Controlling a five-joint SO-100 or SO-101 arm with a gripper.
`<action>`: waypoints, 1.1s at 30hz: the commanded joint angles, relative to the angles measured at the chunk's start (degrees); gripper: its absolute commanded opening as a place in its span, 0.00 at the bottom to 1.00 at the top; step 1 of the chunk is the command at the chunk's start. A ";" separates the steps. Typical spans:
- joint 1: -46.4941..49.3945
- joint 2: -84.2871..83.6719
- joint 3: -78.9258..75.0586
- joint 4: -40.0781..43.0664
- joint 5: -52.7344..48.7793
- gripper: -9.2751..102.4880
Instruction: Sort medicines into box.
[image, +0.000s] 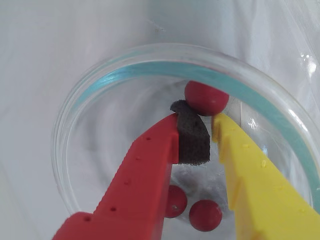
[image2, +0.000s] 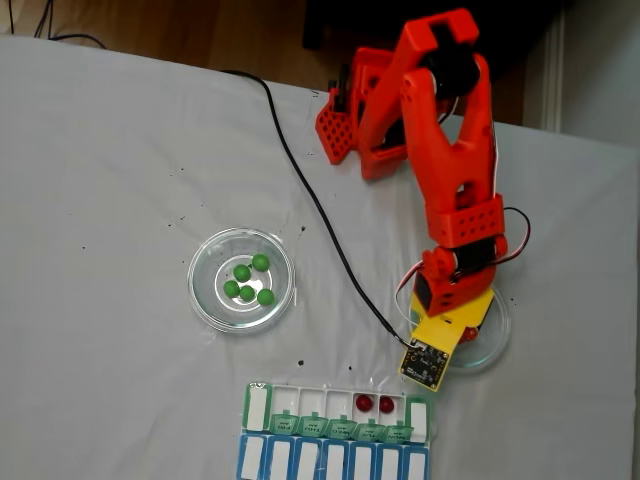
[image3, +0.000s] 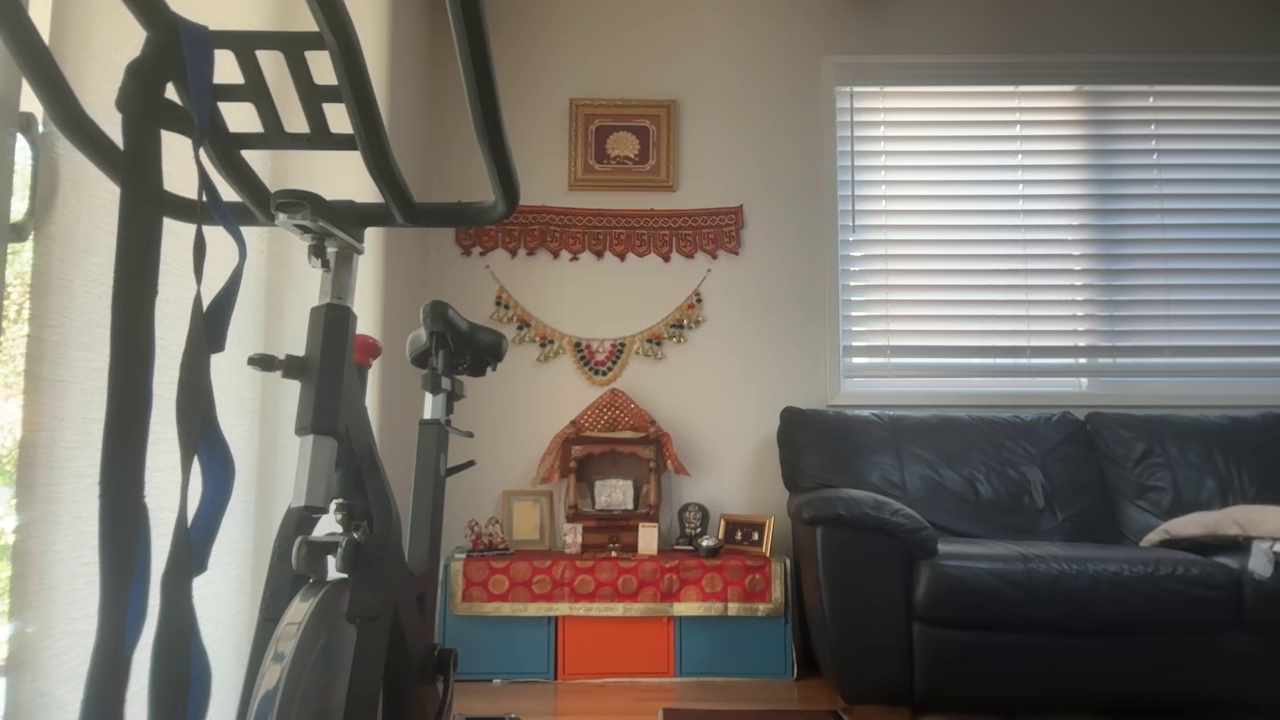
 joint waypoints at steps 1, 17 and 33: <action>1.05 4.22 -0.26 -0.70 0.18 0.10; 1.05 4.31 -0.09 -0.70 -0.18 0.24; 1.14 4.48 0.35 -1.41 -0.53 0.23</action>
